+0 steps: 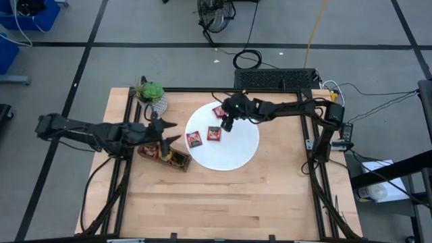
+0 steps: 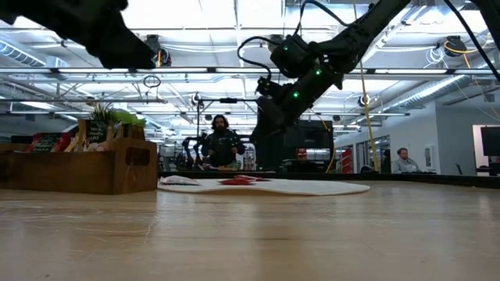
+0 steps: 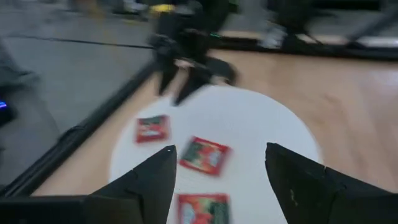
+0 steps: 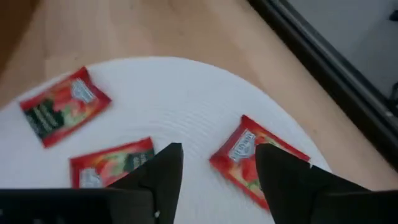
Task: Pick & Place Tea
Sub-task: Put the red tea bag into the left section of the wooden organizer
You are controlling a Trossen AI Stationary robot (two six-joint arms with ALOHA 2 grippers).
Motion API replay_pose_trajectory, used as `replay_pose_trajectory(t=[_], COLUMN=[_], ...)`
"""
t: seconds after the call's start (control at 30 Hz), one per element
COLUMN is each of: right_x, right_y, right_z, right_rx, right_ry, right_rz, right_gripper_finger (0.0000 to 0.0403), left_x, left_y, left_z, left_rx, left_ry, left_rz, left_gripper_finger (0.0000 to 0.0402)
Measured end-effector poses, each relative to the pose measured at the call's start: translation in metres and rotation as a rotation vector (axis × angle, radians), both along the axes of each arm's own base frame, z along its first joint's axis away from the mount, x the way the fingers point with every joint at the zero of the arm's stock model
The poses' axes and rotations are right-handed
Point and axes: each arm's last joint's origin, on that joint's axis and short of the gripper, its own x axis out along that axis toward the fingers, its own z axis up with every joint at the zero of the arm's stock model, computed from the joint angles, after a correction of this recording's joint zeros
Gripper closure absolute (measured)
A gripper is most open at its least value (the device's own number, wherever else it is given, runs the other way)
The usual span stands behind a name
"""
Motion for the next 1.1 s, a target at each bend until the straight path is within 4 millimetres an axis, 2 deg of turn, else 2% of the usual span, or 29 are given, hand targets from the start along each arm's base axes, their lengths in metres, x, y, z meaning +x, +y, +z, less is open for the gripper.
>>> replay_pose_trajectory(t=[0.1, 0.2, 0.37, 0.5, 0.63, 0.73, 0.83, 0.97, 1.1], right_x=[0.001, 0.006, 0.005, -0.016, -0.046, -0.066, -0.082, -0.096, -0.101], right_y=[0.006, 0.023, 0.054, 0.076, 0.093, 0.102, 0.107, 0.108, 0.109], right_z=[0.005, 0.012, 0.030, 0.053, 0.063, 0.061, 0.054, 0.043, 0.034], right_rx=[0.063, 0.131, 0.109, -0.006, -0.107, -0.161, -0.189, -0.187, -0.180], right_ry=[-0.039, -0.089, -0.121, -0.150, -0.189, -0.254, -0.323, -0.366, -0.350], right_rz=[0.046, 0.158, 0.276, 0.274, 0.222, 0.178, 0.170, 0.164, 0.166], right_gripper_finger=[0.0210, 0.0207, 0.0213, 0.0221, 0.0226, 0.0226, 0.0227, 0.0227, 0.0227], left_x=[0.014, 0.034, 0.072, 0.096, 0.123, 0.147, 0.176, 0.207, 0.228], left_y=[0.013, 0.034, 0.084, 0.127, 0.159, 0.168, 0.173, 0.178, 0.186], left_z=[0.000, -0.002, -0.010, -0.039, -0.061, -0.081, -0.088, -0.089, -0.084], left_rx=[0.007, 0.001, -0.059, -0.156, -0.212, -0.243, -0.206, -0.160, -0.117], left_ry=[-0.032, 0.051, 0.133, 0.225, 0.281, 0.338, 0.394, 0.517, 0.607], left_rz=[0.104, 0.076, 0.017, -0.013, 0.027, 0.023, 0.019, 0.052, 0.091], left_gripper_finger=[0.0158, 0.0158, 0.0158, 0.0163, 0.0176, 0.0186, 0.0193, 0.0199, 0.0197])
